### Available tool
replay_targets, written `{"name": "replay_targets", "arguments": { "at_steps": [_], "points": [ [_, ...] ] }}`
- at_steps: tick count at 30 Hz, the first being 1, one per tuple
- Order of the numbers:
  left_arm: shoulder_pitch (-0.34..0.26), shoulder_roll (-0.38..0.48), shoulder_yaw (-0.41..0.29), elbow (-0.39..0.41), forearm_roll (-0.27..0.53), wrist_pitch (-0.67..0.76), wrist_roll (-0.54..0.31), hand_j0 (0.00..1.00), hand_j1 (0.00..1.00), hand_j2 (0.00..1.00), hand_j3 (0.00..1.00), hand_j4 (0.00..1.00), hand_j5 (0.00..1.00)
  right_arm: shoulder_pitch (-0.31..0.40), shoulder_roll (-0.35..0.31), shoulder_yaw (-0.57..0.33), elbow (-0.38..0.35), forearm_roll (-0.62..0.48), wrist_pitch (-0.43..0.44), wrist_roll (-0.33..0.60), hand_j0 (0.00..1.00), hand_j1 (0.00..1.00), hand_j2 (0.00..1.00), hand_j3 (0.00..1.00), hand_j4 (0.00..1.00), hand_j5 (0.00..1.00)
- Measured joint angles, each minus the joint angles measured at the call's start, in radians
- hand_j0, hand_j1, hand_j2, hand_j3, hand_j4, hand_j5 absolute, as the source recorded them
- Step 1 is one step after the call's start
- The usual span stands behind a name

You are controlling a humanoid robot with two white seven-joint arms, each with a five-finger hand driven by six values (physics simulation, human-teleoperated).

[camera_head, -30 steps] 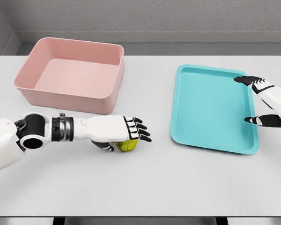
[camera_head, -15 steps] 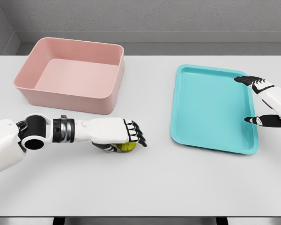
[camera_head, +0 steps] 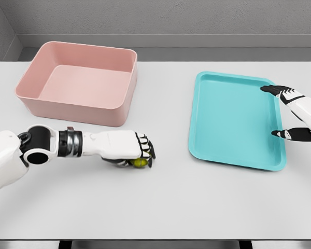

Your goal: Put the tennis from the blue tray into the pink basket with both arms

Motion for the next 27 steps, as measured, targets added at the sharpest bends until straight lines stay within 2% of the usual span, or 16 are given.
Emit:
{"name": "replay_targets", "arguments": {
  "at_steps": [9,27],
  "points": [
    [-0.037,0.018,0.003,-0.023,0.020,0.000,0.001,0.59,0.59,0.59,0.59,0.59,0.59,0.000,0.001,-0.005,-0.001,0.000,0.000,0.000,1.00,1.00,1.00,1.00,1.00,1.00],
    [-0.164,0.069,0.010,-0.025,0.062,0.000,0.001,0.59,0.59,0.59,0.59,0.59,0.59,0.000,0.000,-0.005,-0.003,0.000,0.000,0.000,1.00,1.00,1.00,1.00,1.00,1.00]
  ]
}}
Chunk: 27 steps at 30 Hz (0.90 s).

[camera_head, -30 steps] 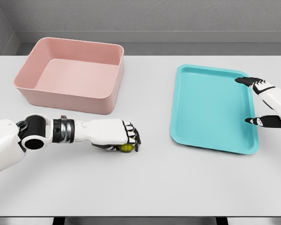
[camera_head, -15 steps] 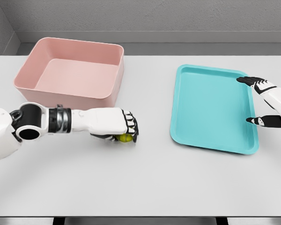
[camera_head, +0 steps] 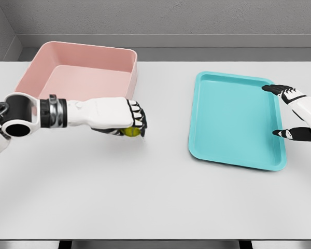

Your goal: Put the tennis from the blue tray into the pink basket with both arms

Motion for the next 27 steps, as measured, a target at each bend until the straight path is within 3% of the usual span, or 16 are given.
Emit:
{"name": "replay_targets", "arguments": {
  "at_steps": [11,27],
  "points": [
    [-0.038,0.023,0.028,0.035,0.023,0.000,0.000,0.59,0.59,0.59,0.59,0.59,0.59,0.000,0.001,0.000,0.000,0.000,0.000,0.000,1.00,1.00,1.00,1.00,1.00,1.00],
    [-0.095,0.017,0.099,0.258,0.043,-0.001,-0.001,0.60,0.60,0.60,0.60,0.60,0.60,0.000,0.001,0.000,-0.004,0.000,0.000,0.000,1.00,1.00,1.00,1.00,1.00,1.00]
  ]
}}
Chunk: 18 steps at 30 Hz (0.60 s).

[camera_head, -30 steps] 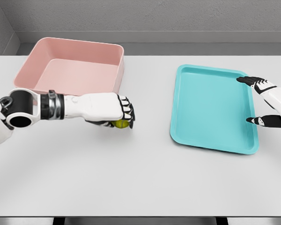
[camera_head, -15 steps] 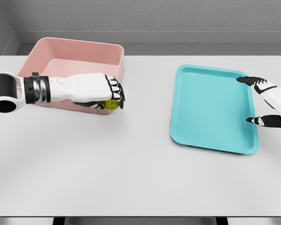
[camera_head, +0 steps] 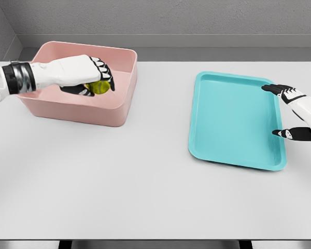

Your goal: Put the tennis from the blue tray into the pink basket with both arms

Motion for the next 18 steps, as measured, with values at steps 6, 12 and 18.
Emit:
{"name": "replay_targets", "arguments": {
  "at_steps": [6,12,18],
  "points": [
    [-0.020,-0.007,0.017,0.112,0.002,0.000,0.005,1.00,1.00,1.00,1.00,1.00,1.00,0.000,0.000,0.000,0.000,0.000,0.000,0.000,1.00,1.00,1.00,1.00,1.00,1.00],
    [-0.023,-0.008,0.021,0.137,0.011,0.000,0.009,1.00,1.00,1.00,1.00,1.00,1.00,0.000,0.000,0.000,0.001,0.000,0.000,0.000,1.00,1.00,1.00,1.00,1.00,1.00],
    [-0.006,0.045,0.023,0.140,0.090,0.000,0.008,1.00,1.00,1.00,1.00,1.00,1.00,0.000,0.000,0.000,0.001,0.000,0.000,0.000,1.00,1.00,1.00,1.00,1.00,1.00]
  ]
}}
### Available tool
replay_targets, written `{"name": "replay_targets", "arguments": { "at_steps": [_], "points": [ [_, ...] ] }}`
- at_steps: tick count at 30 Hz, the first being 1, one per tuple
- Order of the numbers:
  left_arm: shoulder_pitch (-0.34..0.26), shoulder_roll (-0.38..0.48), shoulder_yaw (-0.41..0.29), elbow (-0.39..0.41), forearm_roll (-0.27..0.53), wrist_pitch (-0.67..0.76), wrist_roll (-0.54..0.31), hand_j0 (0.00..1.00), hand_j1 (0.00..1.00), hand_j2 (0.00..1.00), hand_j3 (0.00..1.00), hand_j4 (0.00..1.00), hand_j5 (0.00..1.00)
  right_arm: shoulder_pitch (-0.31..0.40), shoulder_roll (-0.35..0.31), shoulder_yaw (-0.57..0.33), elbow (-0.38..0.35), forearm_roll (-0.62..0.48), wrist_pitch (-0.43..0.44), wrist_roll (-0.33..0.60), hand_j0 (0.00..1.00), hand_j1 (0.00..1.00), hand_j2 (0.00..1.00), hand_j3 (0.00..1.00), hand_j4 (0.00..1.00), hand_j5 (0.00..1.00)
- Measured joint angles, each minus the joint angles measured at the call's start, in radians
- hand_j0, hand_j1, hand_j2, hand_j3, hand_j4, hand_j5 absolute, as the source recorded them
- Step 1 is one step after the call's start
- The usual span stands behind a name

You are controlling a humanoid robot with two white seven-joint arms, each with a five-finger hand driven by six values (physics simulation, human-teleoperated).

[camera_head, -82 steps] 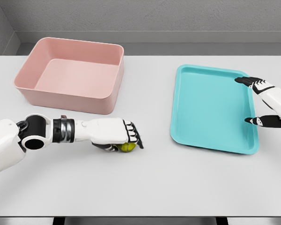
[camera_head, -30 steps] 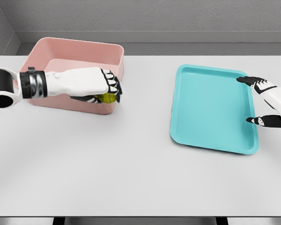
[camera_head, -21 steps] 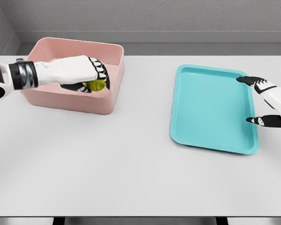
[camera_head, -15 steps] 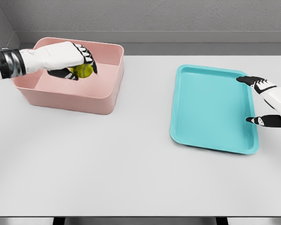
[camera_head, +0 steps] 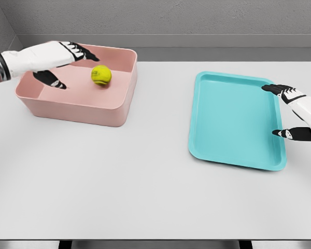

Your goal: Put the tennis from the blue tray into the pink basket with both arms

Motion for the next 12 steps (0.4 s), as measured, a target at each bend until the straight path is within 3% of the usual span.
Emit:
{"name": "replay_targets", "arguments": {
  "at_steps": [7,12],
  "points": [
    [0.034,0.072,0.002,0.010,0.047,0.000,0.000,1.00,1.00,1.00,1.00,1.00,1.00,0.000,0.000,0.000,0.001,0.000,0.000,0.000,1.00,1.00,1.00,1.00,1.00,1.00],
    [0.037,0.096,0.002,0.074,0.087,0.000,0.000,1.00,1.00,1.00,1.00,1.00,1.00,0.000,0.000,0.000,0.002,0.000,0.000,0.000,1.00,1.00,1.00,1.00,1.00,1.00]
  ]
}}
